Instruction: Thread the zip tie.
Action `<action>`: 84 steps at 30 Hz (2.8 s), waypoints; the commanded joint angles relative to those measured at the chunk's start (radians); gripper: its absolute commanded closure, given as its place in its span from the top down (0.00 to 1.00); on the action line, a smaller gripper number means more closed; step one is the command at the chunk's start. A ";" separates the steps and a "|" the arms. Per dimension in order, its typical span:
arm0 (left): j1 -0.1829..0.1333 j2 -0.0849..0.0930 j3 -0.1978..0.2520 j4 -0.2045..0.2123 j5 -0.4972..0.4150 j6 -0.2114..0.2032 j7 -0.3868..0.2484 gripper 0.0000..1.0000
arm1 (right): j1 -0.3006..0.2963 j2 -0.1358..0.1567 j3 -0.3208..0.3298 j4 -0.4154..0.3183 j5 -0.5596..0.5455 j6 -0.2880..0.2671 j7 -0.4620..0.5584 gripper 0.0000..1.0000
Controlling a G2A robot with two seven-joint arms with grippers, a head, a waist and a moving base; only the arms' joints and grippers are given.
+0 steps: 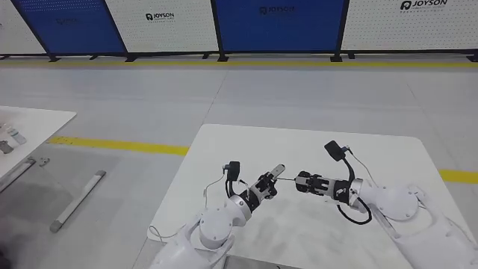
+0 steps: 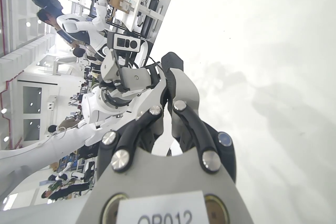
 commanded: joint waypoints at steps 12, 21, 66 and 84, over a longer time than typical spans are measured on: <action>-0.028 -0.011 0.033 0.013 0.013 0.012 0.048 1.00 | 0.012 -0.014 -0.021 0.003 0.011 0.019 -0.031 0.00; -0.005 -0.009 0.004 0.013 0.018 -0.012 0.075 1.00 | 0.012 -0.014 -0.021 0.003 0.011 0.019 -0.031 0.00; -0.006 -0.008 0.009 0.013 0.039 0.003 0.058 1.00 | -0.113 0.018 0.001 -0.081 -0.661 -0.303 -0.279 0.00; -0.006 -0.008 0.009 0.013 0.039 0.003 0.058 1.00 | -0.105 0.016 -0.028 -0.068 -0.992 -0.412 -0.423 0.00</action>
